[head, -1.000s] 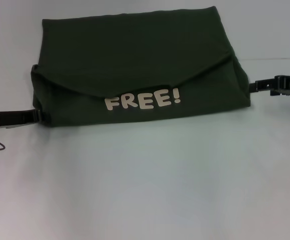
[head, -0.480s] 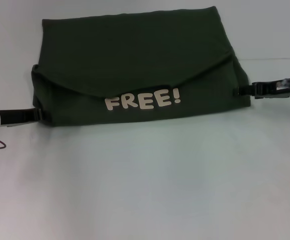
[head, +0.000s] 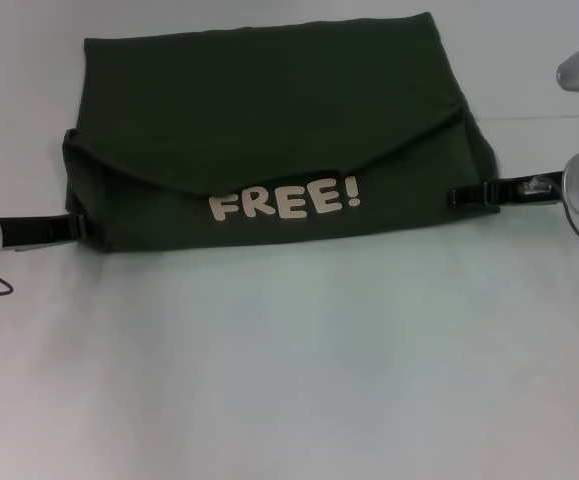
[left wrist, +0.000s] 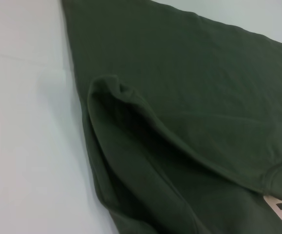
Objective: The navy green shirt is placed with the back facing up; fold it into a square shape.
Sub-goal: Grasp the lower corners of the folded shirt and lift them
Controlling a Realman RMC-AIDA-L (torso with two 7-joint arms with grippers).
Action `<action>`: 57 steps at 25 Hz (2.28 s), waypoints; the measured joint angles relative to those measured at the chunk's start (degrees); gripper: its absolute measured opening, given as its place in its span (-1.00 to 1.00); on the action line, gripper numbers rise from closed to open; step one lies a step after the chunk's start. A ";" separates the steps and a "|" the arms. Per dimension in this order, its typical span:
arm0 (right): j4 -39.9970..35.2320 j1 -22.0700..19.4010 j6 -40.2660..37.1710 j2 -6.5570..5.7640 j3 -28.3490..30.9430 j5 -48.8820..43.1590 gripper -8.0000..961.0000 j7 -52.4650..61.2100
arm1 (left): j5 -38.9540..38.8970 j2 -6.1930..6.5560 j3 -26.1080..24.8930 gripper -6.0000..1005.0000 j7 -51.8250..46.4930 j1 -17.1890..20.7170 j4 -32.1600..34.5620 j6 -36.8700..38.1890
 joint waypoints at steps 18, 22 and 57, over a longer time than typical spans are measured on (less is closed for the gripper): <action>-1.61 -1.81 -1.07 0.55 0.19 -0.04 -0.38 -1.95 | 0.00 0.10 0.00 -0.93 0.13 -0.02 0.16 0.52; -4.02 -3.07 -3.58 0.47 0.34 0.02 -0.54 -1.95 | 0.00 0.13 0.00 -0.93 0.03 -0.13 0.19 0.88; -25.61 -17.15 -46.44 -0.86 14.61 0.73 -0.92 -6.17 | 10.38 5.58 -2.22 -0.93 -6.33 0.22 15.62 45.35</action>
